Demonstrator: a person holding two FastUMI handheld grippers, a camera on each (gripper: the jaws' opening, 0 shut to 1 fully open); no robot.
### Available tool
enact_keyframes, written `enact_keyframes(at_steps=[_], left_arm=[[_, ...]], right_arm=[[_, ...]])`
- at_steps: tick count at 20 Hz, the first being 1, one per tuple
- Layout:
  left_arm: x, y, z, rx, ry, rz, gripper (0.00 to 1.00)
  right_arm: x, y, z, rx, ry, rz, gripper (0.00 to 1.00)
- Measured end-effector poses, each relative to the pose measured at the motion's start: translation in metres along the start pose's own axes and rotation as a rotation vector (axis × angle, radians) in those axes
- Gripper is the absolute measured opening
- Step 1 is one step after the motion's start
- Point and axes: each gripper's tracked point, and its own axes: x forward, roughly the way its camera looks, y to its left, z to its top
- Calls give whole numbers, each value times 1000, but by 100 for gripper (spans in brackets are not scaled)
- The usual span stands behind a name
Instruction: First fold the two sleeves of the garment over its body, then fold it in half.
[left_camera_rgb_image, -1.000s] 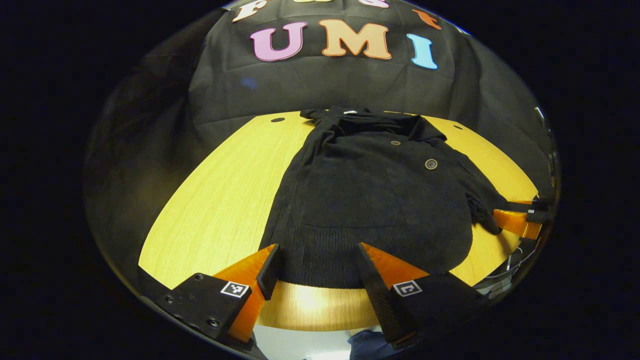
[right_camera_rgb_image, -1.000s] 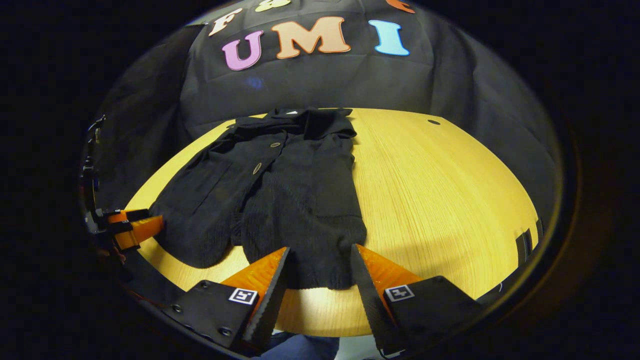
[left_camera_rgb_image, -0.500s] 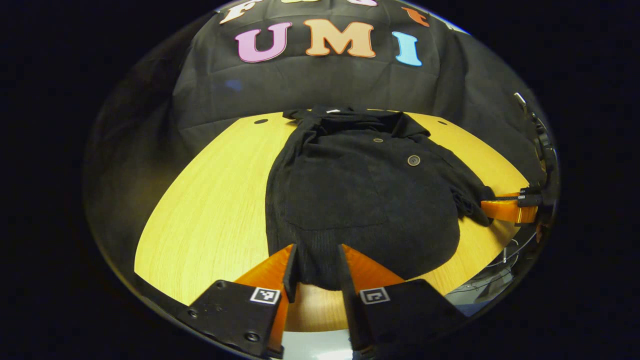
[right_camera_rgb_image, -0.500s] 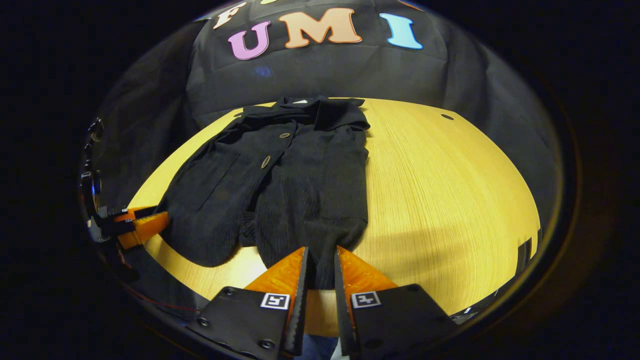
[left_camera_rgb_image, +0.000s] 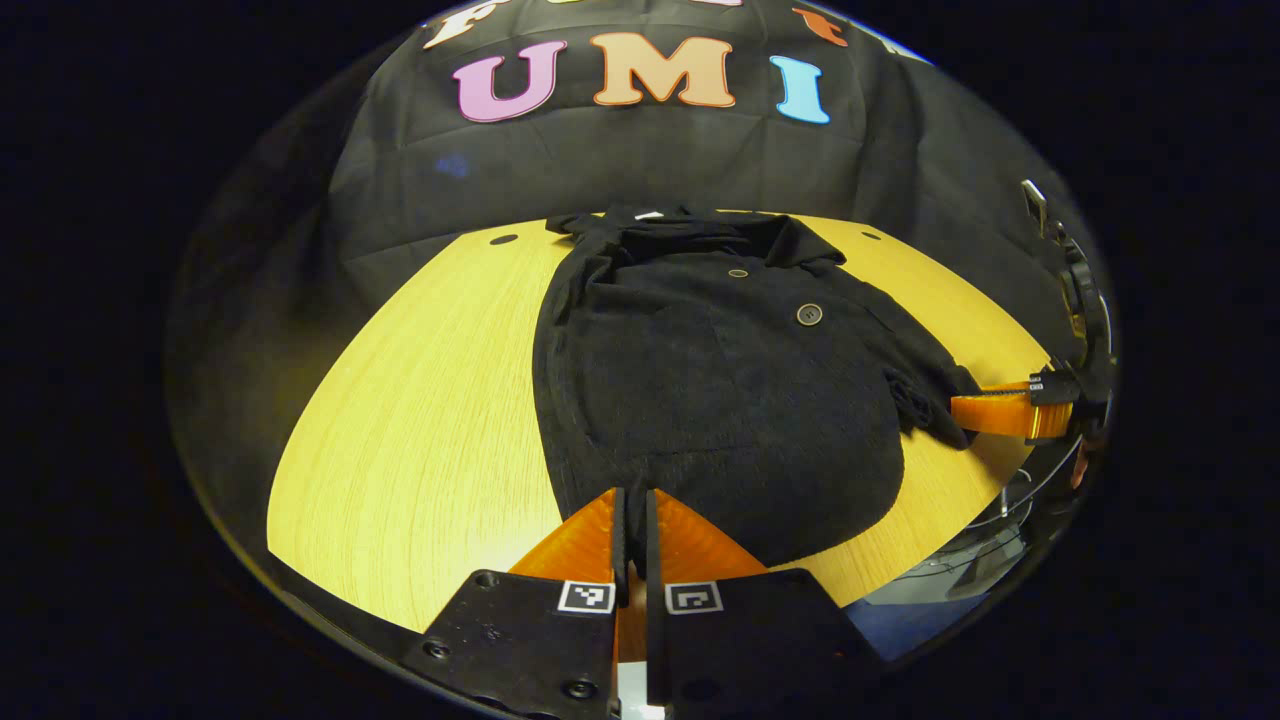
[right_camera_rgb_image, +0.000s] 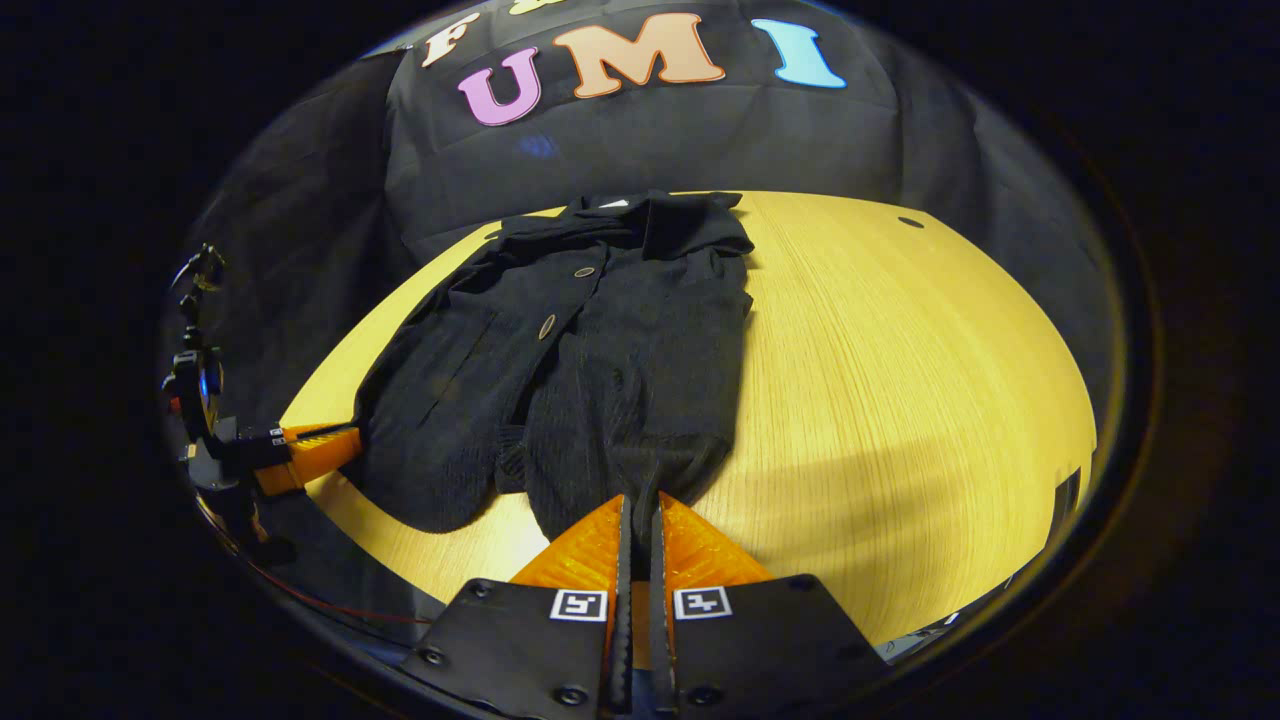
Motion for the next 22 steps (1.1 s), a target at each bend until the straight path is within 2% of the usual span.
enact_keyframes(at_steps=[4, 6, 12, 18, 22], left_arm=[[0, -1, -1, 68, 21, 16, 2], [0, -1, 0, 53, 32, 12, 0], [-3, 1, 7, -82, 23, -29, 0], [-16, 9, 31, -50, -19, -54, 0], [-27, 20, 71, -67, -89, -50, 0]], right_arm=[[-1, -2, -1, 21, 19, -10, 4], [-3, 0, -1, 28, 15, -26, 3], [-5, 9, 3, 33, 6, -60, 3], [-21, 19, 21, 63, -47, -52, 2], [-35, 19, 48, 76, -99, -52, 2]])
